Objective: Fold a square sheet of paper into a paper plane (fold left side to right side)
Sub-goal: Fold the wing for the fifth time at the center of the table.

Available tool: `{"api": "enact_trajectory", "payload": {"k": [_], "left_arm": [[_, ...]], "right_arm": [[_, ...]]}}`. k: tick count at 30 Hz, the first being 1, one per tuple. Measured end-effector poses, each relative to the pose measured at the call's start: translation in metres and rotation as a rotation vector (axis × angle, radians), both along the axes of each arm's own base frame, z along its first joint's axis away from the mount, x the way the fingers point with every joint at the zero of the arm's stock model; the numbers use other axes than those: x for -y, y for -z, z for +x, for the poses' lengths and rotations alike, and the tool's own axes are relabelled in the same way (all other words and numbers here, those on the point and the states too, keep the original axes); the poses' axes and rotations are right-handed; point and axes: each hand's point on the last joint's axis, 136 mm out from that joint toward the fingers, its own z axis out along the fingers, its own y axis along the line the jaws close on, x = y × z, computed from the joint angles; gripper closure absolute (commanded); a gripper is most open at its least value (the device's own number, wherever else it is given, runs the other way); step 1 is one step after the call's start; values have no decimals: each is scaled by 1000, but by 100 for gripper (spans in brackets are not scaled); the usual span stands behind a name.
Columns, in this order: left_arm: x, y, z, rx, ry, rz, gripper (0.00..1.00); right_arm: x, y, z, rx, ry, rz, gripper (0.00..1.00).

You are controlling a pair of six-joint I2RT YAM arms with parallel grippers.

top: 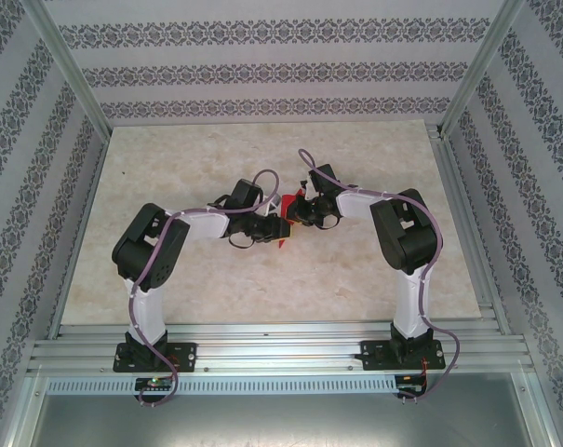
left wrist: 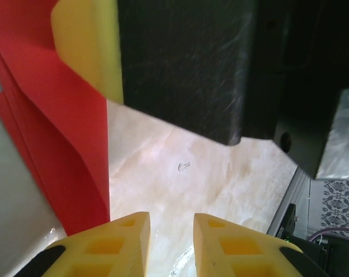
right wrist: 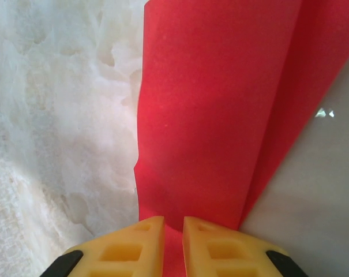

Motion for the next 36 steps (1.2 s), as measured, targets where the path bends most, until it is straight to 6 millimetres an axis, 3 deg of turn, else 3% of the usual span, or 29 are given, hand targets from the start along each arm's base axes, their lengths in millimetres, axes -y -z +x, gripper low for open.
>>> {"api": "enact_trajectory", "payload": {"k": [5,28,36], "left_arm": [[2,6,10,3,-8,5,72],[-6,31,3,-9,-7,50,81],[-8,35,4,4,-2,73,88]], "right_arm": [[0,0,0,0,0,0,82],[1,-2,1,-3,4,12,82],[26,-28,-1,27,55,7,88]]}}
